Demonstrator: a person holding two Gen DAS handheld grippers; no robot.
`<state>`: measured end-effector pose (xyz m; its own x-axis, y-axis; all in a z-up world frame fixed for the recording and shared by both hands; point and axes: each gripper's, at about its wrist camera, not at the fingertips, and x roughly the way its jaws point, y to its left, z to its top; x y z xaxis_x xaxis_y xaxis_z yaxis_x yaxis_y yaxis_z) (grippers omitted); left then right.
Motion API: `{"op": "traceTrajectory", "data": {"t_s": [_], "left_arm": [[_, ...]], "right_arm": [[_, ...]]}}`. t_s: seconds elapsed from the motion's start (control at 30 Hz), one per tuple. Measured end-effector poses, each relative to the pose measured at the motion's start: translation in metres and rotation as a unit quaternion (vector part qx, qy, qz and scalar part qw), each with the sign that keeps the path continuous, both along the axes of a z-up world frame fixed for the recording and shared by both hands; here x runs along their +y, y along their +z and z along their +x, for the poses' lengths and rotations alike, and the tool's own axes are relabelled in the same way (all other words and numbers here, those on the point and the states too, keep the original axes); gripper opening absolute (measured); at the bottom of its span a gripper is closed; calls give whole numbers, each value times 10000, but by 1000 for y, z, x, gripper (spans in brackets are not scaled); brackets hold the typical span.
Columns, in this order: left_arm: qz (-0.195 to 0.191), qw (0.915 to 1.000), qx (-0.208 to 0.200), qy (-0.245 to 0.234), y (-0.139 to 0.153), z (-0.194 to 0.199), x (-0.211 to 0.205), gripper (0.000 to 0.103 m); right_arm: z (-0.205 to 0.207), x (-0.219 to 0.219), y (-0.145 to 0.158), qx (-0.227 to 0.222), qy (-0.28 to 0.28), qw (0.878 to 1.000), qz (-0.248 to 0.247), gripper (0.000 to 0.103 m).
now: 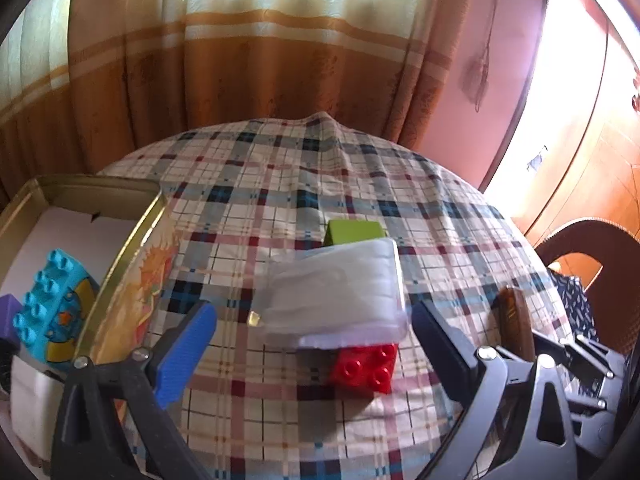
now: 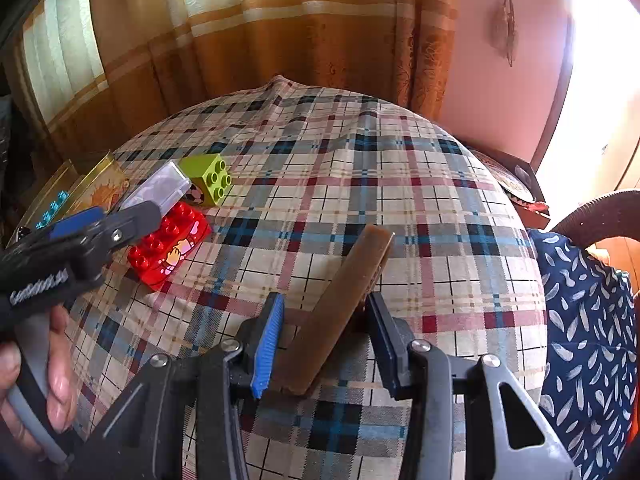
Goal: Organize rigid objects
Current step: 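Grasp clear plastic case with left tool while right tool grasps brown comb, then lift clear plastic case with left tool while right tool lifts brown comb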
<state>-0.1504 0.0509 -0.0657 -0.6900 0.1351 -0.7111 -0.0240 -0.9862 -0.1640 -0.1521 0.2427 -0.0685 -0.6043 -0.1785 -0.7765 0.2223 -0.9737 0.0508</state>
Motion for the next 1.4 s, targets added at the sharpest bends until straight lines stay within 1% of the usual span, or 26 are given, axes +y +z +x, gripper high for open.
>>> {"op": "traceTrajectory", "data": {"t_s": [0.1, 0.13, 0.2, 0.23, 0.33, 0.57, 0.63, 0.87, 1.03, 1.13, 1.4], "left_arm": [[29, 10000, -46, 16, -4, -4, -1, 99], [12, 10000, -68, 5, -6, -5, 0, 96], [30, 9999, -147, 6, -9, -8, -1, 83], [55, 9999, -129, -8, -9, -8, -2, 83], [-6, 10000, 6, 11, -6, -4, -1, 83], [-246, 9982, 520, 138, 7, 15, 0, 83], [-293, 9973, 644, 187, 11, 20, -2, 83], [-432, 9946, 923, 219, 20, 33, -3, 83], [-338, 9930, 1095, 294, 26, 43, -10, 83], [-312, 9927, 1129, 294, 28, 48, -11, 83], [-645, 9878, 1392, 286, 36, 66, -2, 83]], "right_arm": [[0, -2, -1, 5, 29, 10000, 46, 45], [0, -3, 0, 5, 33, 10000, 52, 45], [0, -3, 0, 6, 34, 10000, 53, 45], [0, -3, 0, 8, 32, 10000, 48, 45], [1, -3, 0, 19, 49, 10000, 33, 37], [3, -7, 0, 66, 162, 9998, 107, 25], [3, -8, 1, 68, 178, 9998, 76, 23], [4, -6, 1, 84, 184, 9998, -28, 22], [6, -7, 3, 163, 241, 9996, -68, 20], [8, -8, 5, 217, 284, 9993, -82, 19], [12, -8, 8, 342, 353, 9987, -157, 19]]}}
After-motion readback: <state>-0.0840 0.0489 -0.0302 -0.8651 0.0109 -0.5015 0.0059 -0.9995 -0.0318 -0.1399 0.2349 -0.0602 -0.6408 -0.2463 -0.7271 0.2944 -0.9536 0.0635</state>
